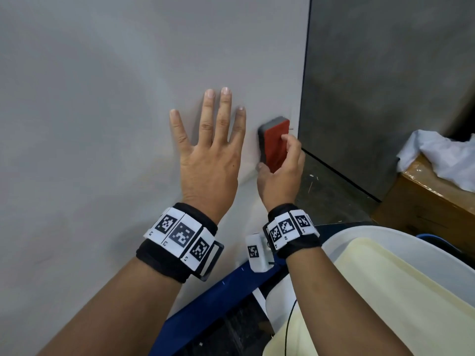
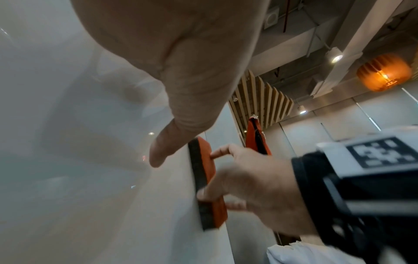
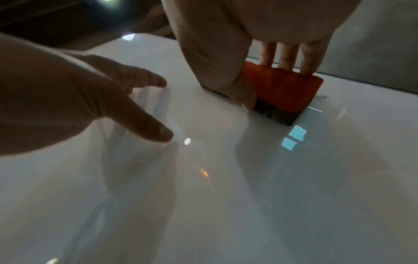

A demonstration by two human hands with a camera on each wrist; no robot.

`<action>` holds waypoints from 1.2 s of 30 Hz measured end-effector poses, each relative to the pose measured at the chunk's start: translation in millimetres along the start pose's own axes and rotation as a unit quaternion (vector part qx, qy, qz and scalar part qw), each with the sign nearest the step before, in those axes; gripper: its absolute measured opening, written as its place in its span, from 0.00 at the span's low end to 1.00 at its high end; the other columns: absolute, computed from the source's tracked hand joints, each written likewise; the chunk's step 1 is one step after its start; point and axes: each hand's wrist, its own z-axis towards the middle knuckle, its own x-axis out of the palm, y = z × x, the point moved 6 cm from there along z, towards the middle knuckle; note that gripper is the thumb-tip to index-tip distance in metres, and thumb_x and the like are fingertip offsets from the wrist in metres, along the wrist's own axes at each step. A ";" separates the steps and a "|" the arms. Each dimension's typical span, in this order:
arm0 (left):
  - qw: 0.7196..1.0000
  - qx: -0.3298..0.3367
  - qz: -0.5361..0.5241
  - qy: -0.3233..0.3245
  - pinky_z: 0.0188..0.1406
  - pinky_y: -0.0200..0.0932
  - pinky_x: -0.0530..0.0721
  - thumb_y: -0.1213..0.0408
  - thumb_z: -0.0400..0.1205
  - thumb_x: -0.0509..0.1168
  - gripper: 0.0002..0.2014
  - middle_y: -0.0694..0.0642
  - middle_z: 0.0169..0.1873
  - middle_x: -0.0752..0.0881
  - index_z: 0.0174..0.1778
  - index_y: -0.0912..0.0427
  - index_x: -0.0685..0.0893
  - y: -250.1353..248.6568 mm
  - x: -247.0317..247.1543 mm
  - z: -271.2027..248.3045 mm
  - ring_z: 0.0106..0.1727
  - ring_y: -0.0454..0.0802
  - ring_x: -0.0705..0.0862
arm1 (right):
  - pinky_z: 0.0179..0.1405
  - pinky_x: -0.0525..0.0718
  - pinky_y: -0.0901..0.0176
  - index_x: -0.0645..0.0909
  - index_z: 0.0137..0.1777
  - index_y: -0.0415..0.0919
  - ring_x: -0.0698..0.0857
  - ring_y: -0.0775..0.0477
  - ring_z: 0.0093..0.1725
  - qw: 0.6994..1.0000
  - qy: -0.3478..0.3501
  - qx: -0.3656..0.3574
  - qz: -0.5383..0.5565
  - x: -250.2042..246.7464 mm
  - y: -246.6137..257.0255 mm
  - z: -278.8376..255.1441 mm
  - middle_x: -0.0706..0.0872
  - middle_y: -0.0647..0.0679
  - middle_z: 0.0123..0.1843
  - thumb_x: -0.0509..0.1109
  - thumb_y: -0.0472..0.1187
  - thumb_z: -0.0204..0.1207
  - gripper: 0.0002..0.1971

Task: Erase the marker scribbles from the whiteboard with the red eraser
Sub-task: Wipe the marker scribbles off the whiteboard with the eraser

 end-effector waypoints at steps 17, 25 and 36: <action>0.998 -0.021 -0.027 -0.046 0.74 0.79 0.38 0.74 0.79 0.52 0.38 0.64 0.86 0.45 0.87 0.53 0.49 -5.3 10.6 1.9 0.86 0.66 0.44 | 0.64 0.84 0.47 0.73 0.71 0.48 0.78 0.43 0.67 0.997 -0.029 -0.071 0.014 -12.5 21.2 44.1 0.74 0.45 0.68 0.70 0.21 0.65 0.35; 0.999 -0.025 -0.025 -0.030 0.73 0.80 0.37 0.73 0.79 0.48 0.38 0.65 0.86 0.42 0.87 0.53 0.48 -14.3 15.2 2.4 0.86 0.67 0.42 | 0.58 0.84 0.55 0.72 0.67 0.49 0.79 0.41 0.64 1.000 -0.018 0.000 -0.007 -11.7 -15.4 22.3 0.74 0.44 0.66 0.69 0.20 0.62 0.35; 0.999 -0.015 -0.033 -0.028 0.73 0.80 0.38 0.73 0.78 0.48 0.38 0.63 0.87 0.43 0.88 0.52 0.49 -16.8 20.8 1.7 0.87 0.65 0.42 | 0.49 0.79 0.70 0.70 0.67 0.49 0.79 0.42 0.63 0.998 -0.004 0.060 -0.026 -11.1 -37.1 17.4 0.74 0.43 0.66 0.70 0.20 0.64 0.34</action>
